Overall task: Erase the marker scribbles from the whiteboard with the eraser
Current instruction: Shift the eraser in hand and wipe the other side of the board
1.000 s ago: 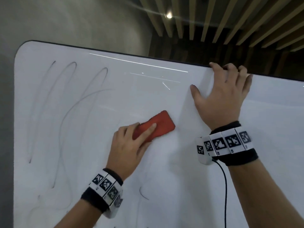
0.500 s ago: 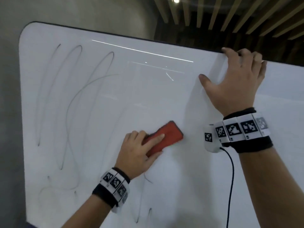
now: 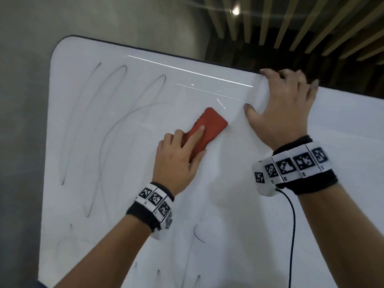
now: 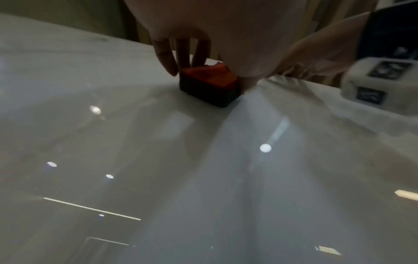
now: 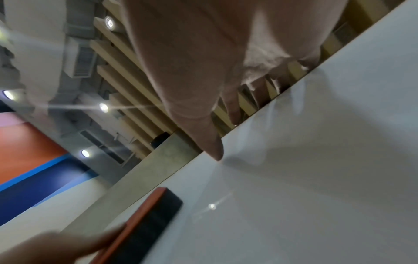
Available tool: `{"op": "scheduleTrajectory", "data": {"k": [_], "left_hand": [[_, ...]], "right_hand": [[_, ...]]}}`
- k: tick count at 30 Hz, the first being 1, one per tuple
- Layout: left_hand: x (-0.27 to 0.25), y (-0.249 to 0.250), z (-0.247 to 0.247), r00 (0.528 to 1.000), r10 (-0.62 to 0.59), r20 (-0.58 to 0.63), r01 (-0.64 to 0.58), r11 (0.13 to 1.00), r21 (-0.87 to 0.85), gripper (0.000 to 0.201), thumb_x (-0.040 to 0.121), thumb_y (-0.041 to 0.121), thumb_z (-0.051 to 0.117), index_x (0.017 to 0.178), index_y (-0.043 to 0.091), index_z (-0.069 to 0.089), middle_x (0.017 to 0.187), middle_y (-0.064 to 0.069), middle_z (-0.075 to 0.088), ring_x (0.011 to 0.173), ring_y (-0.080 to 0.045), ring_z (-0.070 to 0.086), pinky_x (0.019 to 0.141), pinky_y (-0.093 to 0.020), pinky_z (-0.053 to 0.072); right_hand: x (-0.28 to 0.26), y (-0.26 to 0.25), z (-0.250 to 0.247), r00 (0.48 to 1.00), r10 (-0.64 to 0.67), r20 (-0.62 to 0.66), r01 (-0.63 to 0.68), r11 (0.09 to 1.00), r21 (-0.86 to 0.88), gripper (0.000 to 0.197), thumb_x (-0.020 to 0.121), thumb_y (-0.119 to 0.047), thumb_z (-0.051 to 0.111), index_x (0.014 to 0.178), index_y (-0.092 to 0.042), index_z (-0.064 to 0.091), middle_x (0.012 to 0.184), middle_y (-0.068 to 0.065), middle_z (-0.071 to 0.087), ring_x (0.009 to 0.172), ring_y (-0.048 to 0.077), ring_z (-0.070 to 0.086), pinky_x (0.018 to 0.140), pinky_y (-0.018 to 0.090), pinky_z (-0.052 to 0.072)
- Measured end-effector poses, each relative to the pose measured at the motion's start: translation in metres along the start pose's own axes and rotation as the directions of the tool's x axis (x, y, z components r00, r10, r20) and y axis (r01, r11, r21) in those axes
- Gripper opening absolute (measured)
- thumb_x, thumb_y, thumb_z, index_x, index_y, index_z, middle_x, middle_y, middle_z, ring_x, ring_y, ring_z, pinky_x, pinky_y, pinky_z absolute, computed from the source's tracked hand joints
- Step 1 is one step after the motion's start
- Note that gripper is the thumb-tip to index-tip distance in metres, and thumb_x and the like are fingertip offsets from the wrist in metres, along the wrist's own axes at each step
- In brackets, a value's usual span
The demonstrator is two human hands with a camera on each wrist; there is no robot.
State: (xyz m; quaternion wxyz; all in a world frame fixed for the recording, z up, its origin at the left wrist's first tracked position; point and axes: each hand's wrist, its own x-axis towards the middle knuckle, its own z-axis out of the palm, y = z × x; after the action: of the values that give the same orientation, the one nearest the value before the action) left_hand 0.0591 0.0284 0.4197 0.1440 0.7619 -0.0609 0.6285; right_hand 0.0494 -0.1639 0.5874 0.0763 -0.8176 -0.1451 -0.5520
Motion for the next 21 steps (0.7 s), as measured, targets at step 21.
{"op": "scheduleTrajectory", "data": {"k": [21], "left_hand": [[0.055,-0.094,-0.023,0.993,-0.114,-0.022,0.116,0.982,0.150,0.051,0.101,0.037,0.052,0.150,0.022,0.047,0.121,-0.020,0.056,0.098,-0.039,0.055,0.083,-0.049,0.045]], "right_hand": [[0.035,-0.086,0.052,0.986,-0.168,0.008,0.168,0.985,-0.024,0.063,0.087,-0.038,0.057,0.147,-0.026,0.045,0.139,0.011,0.052,0.132,0.035,0.045,0.121,0.057,0.018]]}}
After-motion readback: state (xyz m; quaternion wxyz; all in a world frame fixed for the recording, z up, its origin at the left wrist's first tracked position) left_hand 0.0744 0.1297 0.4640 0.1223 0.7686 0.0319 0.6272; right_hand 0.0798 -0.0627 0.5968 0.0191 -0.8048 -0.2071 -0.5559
